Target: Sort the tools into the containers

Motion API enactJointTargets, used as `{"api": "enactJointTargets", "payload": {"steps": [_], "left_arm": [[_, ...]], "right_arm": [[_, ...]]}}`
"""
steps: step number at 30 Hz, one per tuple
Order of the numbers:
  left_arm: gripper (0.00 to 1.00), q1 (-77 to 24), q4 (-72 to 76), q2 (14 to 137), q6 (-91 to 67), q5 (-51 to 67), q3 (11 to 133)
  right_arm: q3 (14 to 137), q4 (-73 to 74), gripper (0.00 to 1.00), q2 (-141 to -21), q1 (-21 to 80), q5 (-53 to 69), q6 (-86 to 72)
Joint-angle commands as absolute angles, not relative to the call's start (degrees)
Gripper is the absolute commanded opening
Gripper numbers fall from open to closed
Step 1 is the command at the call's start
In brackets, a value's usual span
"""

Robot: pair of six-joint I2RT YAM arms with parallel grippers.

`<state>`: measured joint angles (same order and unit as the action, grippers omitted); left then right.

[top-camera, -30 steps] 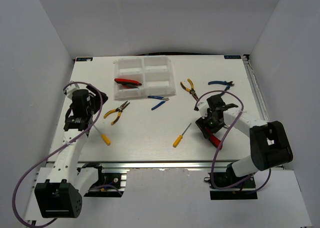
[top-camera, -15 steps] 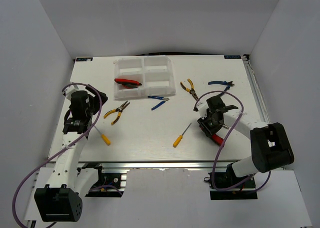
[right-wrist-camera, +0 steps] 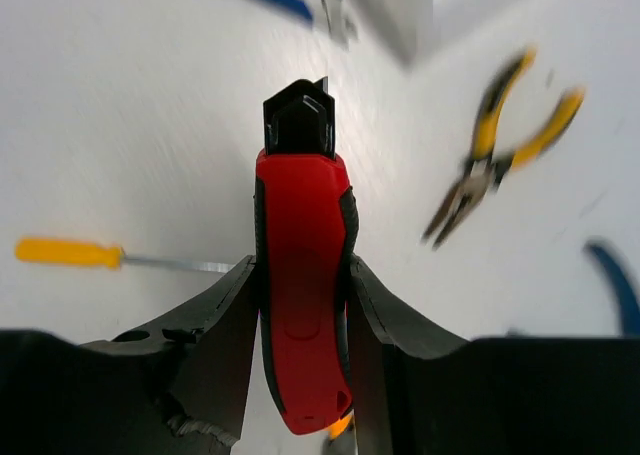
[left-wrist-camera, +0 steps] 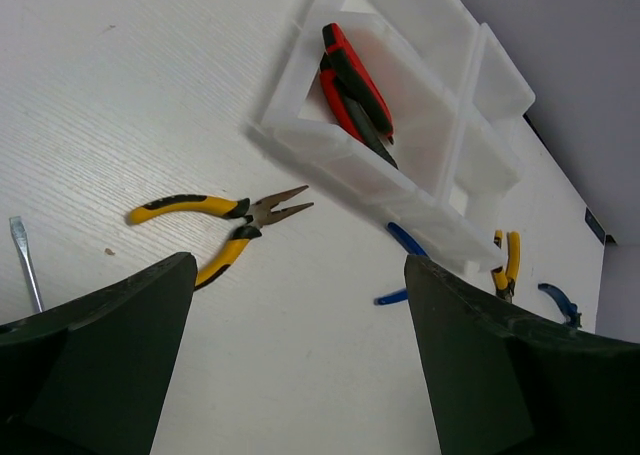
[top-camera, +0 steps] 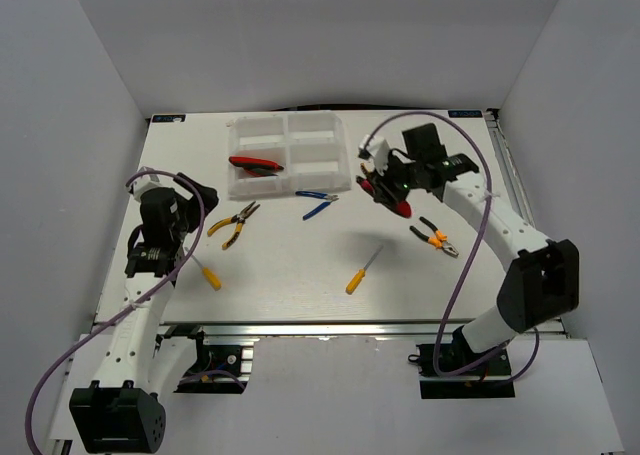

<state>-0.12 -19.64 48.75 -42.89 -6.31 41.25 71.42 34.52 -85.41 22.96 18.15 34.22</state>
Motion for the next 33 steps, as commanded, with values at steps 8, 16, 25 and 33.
{"api": "enactJointTargets", "payload": {"steps": [8, 16, 25, 33], "left_arm": [[0.96, -0.1, -20.3, 43.1, -44.1, -1.8, 38.1], [0.96, -0.2, -21.6, 39.7, -46.8, -0.7, 35.8], [0.96, -0.1, -26.2, 38.2, -46.8, -1.8, 36.8], [0.96, -0.2, -29.9, 38.1, -45.4, -2.7, 38.8]], "right_arm": [[100.1, 14.0, 0.0, -104.7, 36.2, 25.0, 22.3], [115.0, -7.6, 0.0, -122.0, 40.8, 17.6, 13.4], [120.8, -24.4, 0.0, -134.3, 43.6, 11.2, 14.3], [119.4, -29.2, 0.06, -138.9, 44.1, 9.3, 15.9]]}}
